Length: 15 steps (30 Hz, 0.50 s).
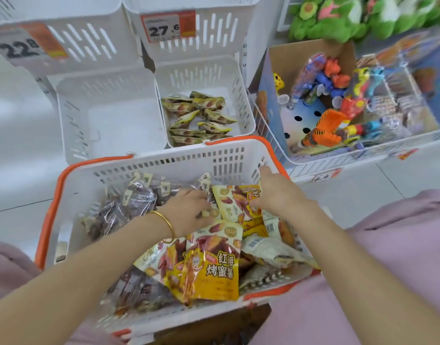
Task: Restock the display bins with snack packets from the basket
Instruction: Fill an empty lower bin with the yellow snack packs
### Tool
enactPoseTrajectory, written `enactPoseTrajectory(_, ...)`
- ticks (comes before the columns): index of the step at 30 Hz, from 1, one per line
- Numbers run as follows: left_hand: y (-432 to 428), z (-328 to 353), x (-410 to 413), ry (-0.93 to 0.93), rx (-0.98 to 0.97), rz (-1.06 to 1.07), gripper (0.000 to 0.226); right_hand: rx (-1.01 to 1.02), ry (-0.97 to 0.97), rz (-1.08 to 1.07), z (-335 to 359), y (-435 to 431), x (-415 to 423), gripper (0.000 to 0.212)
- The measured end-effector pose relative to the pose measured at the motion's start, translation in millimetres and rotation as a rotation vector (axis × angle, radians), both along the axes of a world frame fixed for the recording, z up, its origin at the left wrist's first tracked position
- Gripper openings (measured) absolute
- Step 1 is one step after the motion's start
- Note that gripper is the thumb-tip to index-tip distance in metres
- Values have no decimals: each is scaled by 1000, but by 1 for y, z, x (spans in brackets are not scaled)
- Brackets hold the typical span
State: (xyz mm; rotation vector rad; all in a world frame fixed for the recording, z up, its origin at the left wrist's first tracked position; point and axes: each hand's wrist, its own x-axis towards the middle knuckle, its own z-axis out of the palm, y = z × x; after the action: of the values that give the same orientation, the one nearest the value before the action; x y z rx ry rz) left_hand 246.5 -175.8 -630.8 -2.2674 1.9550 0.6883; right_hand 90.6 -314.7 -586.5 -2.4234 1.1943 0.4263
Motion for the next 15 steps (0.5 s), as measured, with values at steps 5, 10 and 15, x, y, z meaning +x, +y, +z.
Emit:
enactPoseTrajectory(5, 7, -8, -7, 21, 49, 63, 31, -250, -193, 110, 9, 14, -1, 50)
enactPoseTrajectory(10, 5, 21, 7, 453, -101, 308, 16, 16, -644, -3, 32, 7, 11, 35)
enactPoseTrajectory(15, 13, 49, 36, 839, -210, 707, 14, 247, -885, -255, 39, -6, 14, 27)
